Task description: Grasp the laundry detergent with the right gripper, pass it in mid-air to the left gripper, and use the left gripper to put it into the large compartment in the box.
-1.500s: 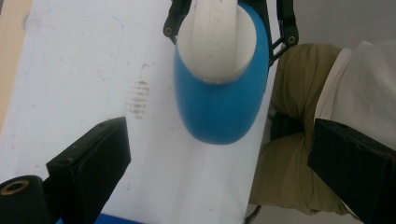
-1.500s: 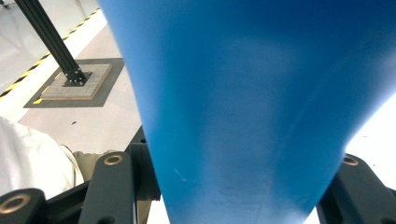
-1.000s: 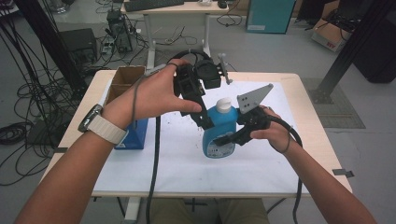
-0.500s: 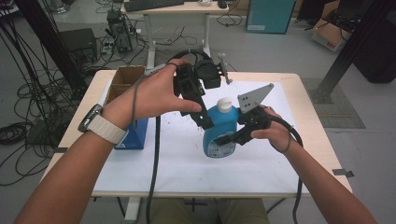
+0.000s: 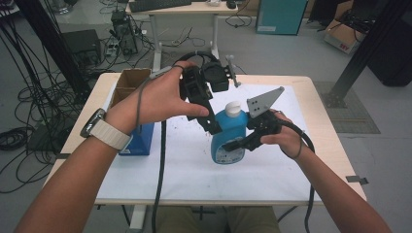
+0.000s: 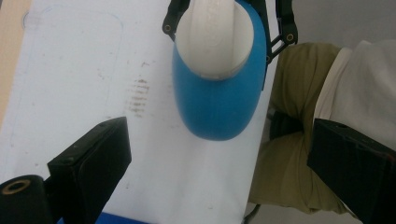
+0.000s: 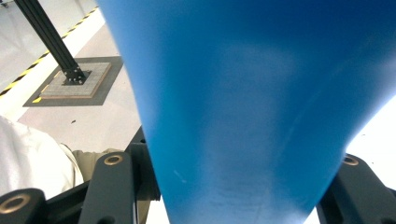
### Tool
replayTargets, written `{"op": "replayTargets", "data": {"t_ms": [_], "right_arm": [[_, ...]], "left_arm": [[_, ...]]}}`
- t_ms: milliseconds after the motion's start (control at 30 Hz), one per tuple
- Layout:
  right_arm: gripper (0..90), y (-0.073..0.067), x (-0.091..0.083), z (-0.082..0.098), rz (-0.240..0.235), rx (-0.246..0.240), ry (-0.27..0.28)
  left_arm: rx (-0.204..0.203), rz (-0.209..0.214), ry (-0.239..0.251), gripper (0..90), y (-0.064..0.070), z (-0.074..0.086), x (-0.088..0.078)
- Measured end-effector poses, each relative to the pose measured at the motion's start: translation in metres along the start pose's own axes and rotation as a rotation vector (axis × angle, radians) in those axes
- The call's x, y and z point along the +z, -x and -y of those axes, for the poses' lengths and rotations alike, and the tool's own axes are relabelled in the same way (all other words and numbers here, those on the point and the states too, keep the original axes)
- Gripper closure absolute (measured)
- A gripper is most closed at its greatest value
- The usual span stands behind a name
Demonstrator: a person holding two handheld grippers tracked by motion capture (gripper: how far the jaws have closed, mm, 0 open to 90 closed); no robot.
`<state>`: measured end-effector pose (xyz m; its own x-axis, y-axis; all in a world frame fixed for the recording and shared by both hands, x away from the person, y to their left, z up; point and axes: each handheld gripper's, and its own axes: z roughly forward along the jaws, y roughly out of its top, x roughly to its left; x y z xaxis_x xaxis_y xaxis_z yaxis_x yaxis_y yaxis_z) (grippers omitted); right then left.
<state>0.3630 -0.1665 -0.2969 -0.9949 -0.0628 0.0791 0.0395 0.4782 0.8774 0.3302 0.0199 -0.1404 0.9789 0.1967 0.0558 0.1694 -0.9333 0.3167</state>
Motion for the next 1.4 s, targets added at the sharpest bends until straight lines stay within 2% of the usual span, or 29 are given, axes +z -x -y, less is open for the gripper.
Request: {"op": "replayTargets", "data": {"t_ms": [1400], "right_arm": [[43.4,0.0015,0.0003,0.0003,0.001,0.006,-0.004]], "left_arm": [[-0.002,0.000,0.001,6.7,-0.0006,0.0010,-0.0008]]}}
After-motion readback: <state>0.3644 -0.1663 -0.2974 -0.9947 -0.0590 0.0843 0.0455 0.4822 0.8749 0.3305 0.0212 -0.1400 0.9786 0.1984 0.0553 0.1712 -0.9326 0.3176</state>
